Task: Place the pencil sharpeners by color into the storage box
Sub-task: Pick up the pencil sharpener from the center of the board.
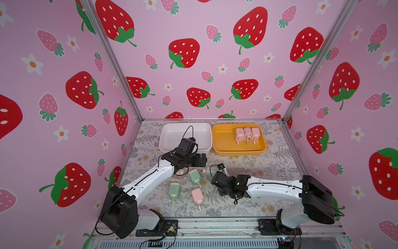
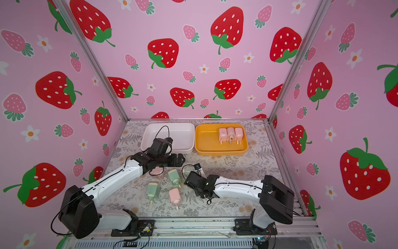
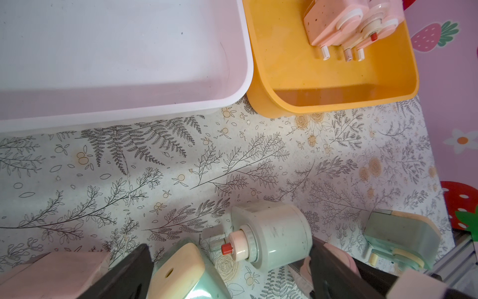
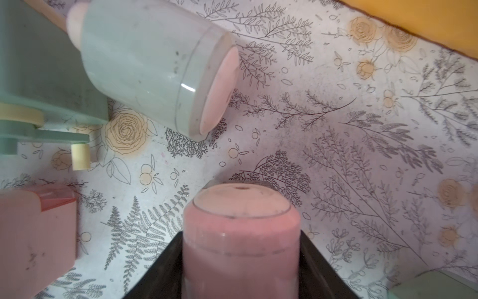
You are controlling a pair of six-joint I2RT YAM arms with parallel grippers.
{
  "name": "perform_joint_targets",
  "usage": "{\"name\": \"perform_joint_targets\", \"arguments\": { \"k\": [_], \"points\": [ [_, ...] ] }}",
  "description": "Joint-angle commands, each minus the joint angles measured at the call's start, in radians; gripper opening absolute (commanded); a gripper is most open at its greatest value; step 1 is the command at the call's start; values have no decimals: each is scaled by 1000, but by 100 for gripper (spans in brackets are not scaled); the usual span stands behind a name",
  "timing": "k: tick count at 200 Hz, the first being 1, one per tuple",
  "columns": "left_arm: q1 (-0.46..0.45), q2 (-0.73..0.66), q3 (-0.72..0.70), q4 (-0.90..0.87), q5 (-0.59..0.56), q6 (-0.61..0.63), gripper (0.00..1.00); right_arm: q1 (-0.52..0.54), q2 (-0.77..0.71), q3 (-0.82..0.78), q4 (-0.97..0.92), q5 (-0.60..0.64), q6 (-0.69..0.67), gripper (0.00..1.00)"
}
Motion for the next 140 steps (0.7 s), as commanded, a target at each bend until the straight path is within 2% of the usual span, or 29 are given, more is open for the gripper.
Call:
{"name": "perform_joint_targets", "arguments": {
  "k": [1,24,74,140],
  "points": [
    [-3,-10,4,-1,11,1,100,3,-64,-1,-29,83,-26,0],
    [-3,-2,10,20,21,-14,100,-26,-101,10,-23,90,-55,0],
    [-3,62,57,39,66,-34,100,-145,-175,51,95,10,-123,0],
    [-3,131,131,42,35,-25,99,-323,-222,77,214,-164,-166,0]
  ]
}}
